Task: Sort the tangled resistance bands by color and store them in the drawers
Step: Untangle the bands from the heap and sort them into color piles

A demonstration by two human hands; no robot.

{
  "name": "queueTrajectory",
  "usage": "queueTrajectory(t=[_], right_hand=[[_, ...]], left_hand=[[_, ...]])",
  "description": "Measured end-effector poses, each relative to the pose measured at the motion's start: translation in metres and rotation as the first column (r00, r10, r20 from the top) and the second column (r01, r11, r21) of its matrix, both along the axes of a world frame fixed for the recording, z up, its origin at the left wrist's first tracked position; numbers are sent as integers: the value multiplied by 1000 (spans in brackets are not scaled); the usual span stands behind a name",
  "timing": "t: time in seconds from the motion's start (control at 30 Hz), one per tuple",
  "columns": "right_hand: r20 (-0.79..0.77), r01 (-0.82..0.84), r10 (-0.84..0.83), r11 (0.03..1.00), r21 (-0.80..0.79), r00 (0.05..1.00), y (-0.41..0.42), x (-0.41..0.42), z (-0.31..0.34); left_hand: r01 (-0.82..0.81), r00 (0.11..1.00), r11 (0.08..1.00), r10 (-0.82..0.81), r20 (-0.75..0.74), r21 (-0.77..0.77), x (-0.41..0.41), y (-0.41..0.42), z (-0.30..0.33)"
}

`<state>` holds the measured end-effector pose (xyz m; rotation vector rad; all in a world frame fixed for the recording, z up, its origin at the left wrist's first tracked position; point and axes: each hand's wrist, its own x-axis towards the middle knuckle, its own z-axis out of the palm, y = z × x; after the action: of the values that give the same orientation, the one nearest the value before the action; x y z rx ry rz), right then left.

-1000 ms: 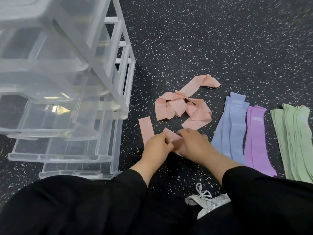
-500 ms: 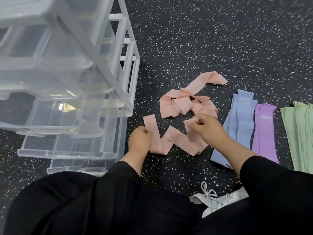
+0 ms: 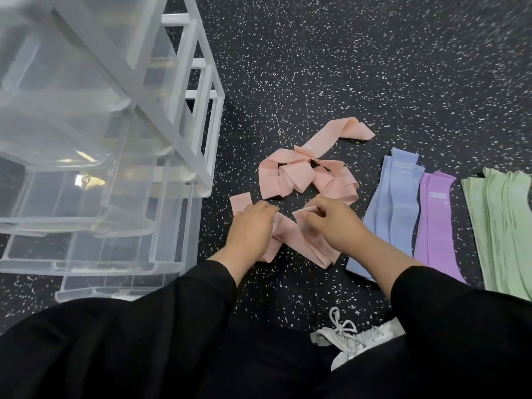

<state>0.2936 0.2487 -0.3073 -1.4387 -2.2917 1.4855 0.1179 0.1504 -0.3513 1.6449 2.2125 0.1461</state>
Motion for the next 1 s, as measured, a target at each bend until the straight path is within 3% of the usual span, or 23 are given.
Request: queueTrajectory(t=[0.33, 0.5, 0.6, 0.7, 0.83, 1.0], right_hand=[[26, -32, 31, 999, 24, 999, 5, 3, -10], [24, -1, 1, 1000, 15, 1000, 4, 3, -3], [-1, 44, -44, 999, 9, 999, 5, 4, 7], [-48, 97, -96, 995, 32, 994, 5, 7, 28], [-198, 223, -212, 974, 37, 957, 2, 10, 67], [-362, 277, -260, 961, -6, 895, -14, 12, 124]], left_hand=[[176, 979, 978, -186, -81, -114, -13, 35, -15], [137, 988, 980, -145, -47, -144, -10, 31, -4], [-92, 977, 993, 105, 184, -78, -4, 24, 19], [-345, 831, 937, 329, 449, -47, 1, 16, 59], [-416, 705, 909, 303, 642, 28, 6, -4, 121], [-439, 686, 882, 204, 698, 173, 6, -19, 179]])
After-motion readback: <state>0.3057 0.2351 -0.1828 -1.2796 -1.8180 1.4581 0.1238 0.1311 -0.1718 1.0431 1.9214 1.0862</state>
